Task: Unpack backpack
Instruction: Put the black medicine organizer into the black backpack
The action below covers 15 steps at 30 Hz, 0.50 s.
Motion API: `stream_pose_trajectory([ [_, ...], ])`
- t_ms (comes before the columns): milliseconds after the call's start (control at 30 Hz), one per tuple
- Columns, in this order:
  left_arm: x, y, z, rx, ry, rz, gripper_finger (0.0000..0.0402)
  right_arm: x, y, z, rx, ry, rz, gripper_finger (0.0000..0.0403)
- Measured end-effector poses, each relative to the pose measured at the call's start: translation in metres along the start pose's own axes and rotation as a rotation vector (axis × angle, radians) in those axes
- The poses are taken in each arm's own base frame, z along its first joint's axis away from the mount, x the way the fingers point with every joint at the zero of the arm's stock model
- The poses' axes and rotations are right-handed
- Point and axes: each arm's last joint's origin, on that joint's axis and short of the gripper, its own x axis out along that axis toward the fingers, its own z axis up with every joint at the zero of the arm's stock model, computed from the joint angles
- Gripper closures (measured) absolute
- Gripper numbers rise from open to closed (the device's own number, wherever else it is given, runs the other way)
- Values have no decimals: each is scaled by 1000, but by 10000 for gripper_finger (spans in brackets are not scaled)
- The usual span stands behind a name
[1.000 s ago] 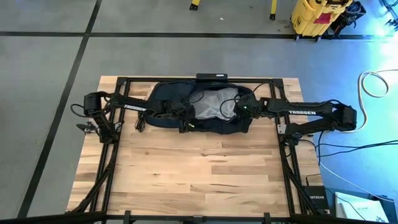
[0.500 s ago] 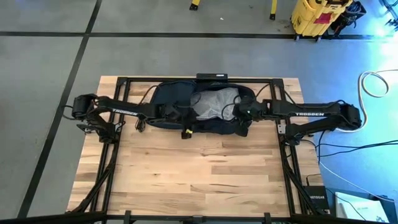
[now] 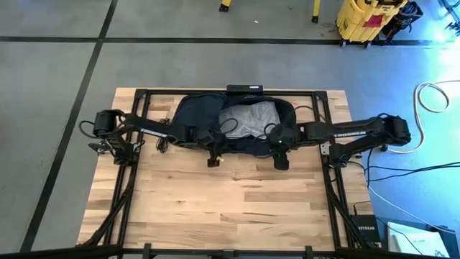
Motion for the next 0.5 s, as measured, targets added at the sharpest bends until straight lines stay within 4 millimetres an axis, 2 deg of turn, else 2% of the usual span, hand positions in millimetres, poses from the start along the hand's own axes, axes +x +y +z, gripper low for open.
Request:
stream_pose_trajectory([
  [233,8,13,-8,-65,44,-15,231,23,-15,-3,53,121,-106,188],
  [500,20,19,-18,-114,105,-76,231,26,-16,0,45,92,-98,189],
])
